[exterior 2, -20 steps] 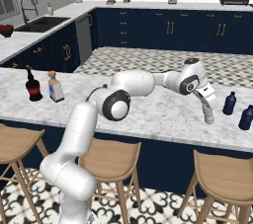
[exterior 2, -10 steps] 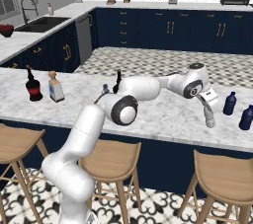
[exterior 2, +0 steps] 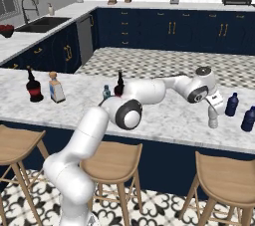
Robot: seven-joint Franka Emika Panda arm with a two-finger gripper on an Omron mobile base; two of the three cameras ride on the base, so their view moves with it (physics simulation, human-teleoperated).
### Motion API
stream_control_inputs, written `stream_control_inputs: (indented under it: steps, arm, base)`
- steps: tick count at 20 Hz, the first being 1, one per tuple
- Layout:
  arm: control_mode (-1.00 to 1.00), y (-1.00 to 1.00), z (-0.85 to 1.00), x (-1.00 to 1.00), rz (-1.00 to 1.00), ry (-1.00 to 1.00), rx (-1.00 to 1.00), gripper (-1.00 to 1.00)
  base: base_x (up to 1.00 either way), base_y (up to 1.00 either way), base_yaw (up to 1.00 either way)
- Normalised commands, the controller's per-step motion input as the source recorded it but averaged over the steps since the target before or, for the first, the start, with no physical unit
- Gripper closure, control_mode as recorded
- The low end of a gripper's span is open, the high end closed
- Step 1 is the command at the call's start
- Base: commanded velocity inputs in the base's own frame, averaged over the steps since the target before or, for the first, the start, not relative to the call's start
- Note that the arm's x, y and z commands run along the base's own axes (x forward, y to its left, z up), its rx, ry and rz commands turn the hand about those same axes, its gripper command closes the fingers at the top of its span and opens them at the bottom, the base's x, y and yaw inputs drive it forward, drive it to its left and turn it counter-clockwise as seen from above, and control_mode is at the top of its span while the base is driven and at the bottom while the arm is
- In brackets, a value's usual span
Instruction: Move the plastic bottles in the middle to the plastics group, and the glass bottles in the middle to the glass group.
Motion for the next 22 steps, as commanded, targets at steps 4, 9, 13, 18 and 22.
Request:
stream_control_inputs:
  steps: [4, 9, 13, 18, 22]
  arm:
    - [-1.0, -0.12, -0.34, 0.0, 0.0, -0.07, -0.1, -1.0]
    - [-1.0, 0.11, -0.03, 0.0, 0.0, 0.0, -0.19, -1.0]
    - [-1.0, 0.08, 0.41, -0.14, 0.0, 0.07, -0.09, -1.0]
    - [-1.0, 0.51, 0.24, -0.42, 0.1, 0.13, -0.03, -1.0]
    - [-1.0, 0.82, 0.03, -0.47, 0.25, 0.26, -0.01, -1.0]
  base:
    - [0.0, 0.0, 0.0]
    - [0.0, 0.0, 0.0]
    - [0.0, 0.0, 0.0]
    - [0.0, 0.0, 0.0]
    - [0.0, 0.0, 0.0]
